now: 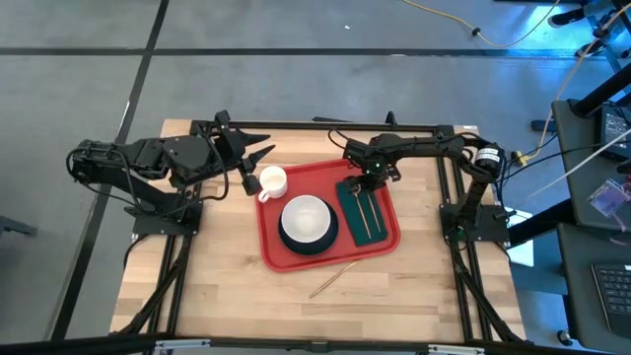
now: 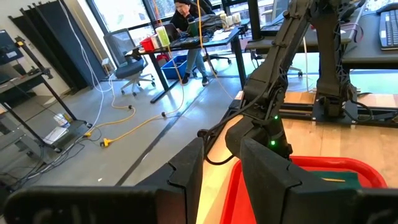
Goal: Set up tray
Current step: Put the gold fork to the right of the gold spoon on the green napkin on the red tray
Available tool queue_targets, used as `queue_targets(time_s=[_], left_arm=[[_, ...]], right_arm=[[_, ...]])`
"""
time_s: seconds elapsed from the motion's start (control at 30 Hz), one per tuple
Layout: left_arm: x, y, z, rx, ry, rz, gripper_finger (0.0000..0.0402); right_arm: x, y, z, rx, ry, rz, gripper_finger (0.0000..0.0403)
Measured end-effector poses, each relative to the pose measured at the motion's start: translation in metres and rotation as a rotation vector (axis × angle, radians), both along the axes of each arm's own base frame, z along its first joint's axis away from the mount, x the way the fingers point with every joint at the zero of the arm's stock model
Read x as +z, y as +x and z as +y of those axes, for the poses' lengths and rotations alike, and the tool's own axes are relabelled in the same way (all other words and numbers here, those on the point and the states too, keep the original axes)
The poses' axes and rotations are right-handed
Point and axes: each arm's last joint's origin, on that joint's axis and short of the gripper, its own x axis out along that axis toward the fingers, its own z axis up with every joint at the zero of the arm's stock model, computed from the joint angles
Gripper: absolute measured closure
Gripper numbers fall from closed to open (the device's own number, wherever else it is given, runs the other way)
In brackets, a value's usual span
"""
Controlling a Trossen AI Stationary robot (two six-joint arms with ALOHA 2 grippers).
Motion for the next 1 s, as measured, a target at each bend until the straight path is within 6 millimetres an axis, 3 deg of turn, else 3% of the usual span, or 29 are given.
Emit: queue_targets(time_s=[0.33,0.47,0.77,1.0], left_arm=[[-0.001,0.0,0.0,0.0,0.001,0.007,0.03],[-0.002,-0.001,0.0,0.001,0.005,0.022,0.03],[-0.002,-0.001,0.0,0.005,-0.001,0.023,0.03],[-0.003,-0.001,0.0,0.01,-0.02,0.018,0.03]], right_arm=[[0.008,-0.004,0.005,0.012,0.087,0.057,0.0326],[0.011,-0.008,0.014,0.119,0.115,0.122,0.0326],[0.01,0.003,0.023,0.214,-0.114,0.122,0.0329],[0.036,-0.006,0.051,0.293,-0.211,0.041,0.0356]])
